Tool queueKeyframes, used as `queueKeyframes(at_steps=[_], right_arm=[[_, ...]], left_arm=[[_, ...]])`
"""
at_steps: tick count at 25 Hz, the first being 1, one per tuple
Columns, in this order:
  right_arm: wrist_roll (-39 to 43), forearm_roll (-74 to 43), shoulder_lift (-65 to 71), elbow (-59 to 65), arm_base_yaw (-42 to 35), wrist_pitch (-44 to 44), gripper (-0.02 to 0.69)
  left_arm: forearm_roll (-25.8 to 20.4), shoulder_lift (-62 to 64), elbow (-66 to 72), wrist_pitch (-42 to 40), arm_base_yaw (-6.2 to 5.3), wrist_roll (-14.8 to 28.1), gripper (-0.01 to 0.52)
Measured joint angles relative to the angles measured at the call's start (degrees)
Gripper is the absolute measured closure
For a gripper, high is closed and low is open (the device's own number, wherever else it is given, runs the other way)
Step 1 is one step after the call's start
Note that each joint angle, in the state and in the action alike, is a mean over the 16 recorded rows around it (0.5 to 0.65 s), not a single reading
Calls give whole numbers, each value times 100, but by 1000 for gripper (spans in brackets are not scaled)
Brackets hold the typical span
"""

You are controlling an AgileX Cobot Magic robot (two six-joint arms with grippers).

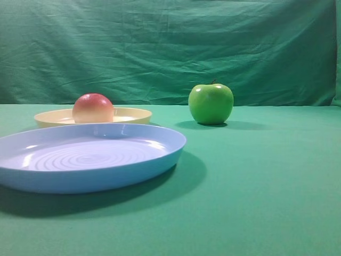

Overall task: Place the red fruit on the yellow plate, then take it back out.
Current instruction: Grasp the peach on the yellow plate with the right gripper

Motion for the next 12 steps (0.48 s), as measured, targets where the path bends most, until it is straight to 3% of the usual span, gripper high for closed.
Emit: queueKeyframes(at_steps=[12], right_arm=[[-262,35,0,0,0,-6,665]], left_arm=[[0,0,0,0,0,0,514]])
